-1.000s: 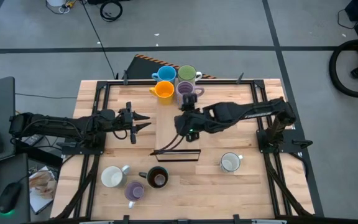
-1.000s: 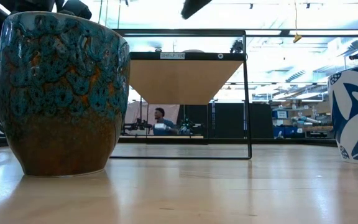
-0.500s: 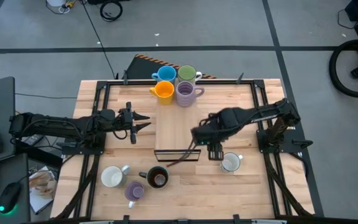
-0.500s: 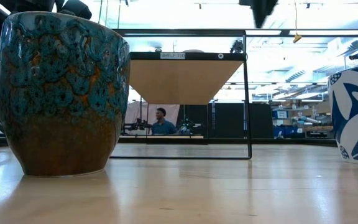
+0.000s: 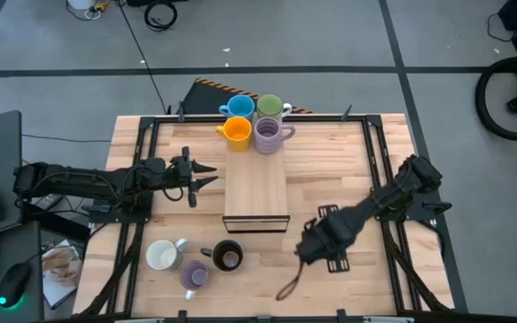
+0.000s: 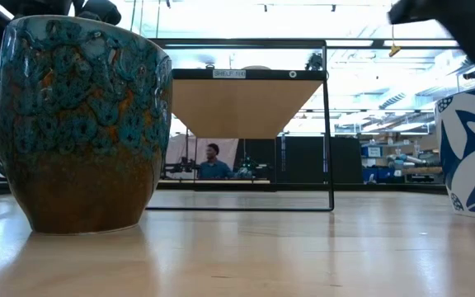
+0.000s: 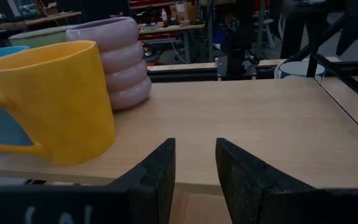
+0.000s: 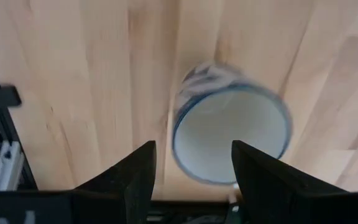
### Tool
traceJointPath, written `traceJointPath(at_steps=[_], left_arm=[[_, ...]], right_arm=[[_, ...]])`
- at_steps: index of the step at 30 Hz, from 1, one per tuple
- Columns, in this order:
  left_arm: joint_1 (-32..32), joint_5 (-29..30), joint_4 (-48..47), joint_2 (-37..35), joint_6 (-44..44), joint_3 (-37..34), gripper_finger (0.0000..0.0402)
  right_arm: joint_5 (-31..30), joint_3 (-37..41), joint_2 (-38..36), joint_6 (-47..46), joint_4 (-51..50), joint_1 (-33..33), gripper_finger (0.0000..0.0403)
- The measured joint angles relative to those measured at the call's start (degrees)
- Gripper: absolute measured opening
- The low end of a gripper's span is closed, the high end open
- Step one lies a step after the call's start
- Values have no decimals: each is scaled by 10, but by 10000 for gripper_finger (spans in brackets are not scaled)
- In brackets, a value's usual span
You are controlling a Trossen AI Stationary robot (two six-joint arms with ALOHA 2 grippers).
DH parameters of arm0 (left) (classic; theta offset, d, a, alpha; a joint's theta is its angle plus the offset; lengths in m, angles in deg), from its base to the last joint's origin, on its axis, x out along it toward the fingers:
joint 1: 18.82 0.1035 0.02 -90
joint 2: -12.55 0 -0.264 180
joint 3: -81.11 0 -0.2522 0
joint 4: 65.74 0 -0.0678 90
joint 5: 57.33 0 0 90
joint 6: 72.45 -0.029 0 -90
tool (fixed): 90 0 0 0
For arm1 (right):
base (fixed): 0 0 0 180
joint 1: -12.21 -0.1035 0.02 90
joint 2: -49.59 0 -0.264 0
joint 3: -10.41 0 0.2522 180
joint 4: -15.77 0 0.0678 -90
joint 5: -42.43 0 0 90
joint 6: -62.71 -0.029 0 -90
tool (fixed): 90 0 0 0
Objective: Place coffee mugs
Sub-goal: Put the white-blue mug on the shelf
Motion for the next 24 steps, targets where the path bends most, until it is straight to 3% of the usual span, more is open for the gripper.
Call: traceJointPath(at_steps=[8,18,24], left_arm=[[0,0,10,0,-1,0,121],[0,0,10,0,-9,0,121],[0,0,11,0,-9,0,121]], right_arm=[[-6,36,0,-24,11,-47,201],[-21,135,0,3,59,-51,187],[-12,169,0,26,108,-33,135]])
